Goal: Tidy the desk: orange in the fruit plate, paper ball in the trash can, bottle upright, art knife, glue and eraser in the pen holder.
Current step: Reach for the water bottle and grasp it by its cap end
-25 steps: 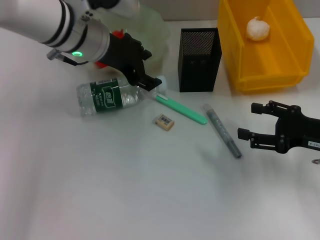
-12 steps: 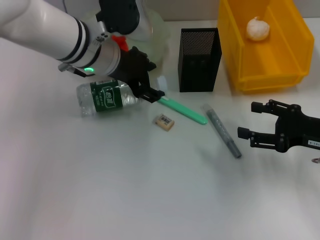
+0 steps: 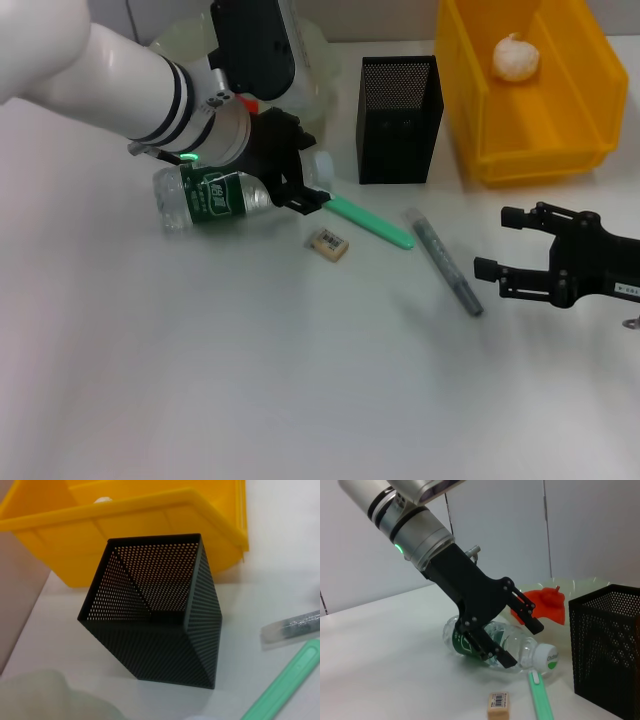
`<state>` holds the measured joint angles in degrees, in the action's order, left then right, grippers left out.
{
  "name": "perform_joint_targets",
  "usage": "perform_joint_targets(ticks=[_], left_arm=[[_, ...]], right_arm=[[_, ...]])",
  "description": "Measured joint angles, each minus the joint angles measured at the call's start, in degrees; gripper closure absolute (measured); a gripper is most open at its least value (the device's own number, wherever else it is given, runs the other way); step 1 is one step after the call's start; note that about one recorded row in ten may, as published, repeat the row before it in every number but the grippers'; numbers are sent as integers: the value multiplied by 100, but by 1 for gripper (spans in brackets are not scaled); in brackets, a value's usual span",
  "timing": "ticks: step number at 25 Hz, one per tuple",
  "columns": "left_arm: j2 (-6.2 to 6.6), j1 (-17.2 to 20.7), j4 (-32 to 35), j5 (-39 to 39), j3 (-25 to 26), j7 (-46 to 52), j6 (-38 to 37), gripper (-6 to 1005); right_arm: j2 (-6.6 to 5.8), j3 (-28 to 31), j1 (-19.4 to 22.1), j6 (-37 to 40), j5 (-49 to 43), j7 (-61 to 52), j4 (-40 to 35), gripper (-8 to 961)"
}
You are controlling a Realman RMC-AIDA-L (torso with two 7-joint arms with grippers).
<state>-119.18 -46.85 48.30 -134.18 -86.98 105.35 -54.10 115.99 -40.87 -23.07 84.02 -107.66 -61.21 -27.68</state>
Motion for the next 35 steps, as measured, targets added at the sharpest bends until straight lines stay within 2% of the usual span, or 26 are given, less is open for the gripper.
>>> perform_joint_targets(ticks=[22, 31, 35], left_arm=[[0, 18, -155, -51, -358, 16, 327, 257], [0, 138, 86, -7, -392, 84, -114, 258], [0, 171, 91, -5, -418, 92, -91, 258]], right_arm=[[29, 1, 15, 24, 0, 4, 0, 118], [29, 1, 13, 9, 0, 4, 0, 118], [29, 0, 5, 8, 0, 4, 0, 118]])
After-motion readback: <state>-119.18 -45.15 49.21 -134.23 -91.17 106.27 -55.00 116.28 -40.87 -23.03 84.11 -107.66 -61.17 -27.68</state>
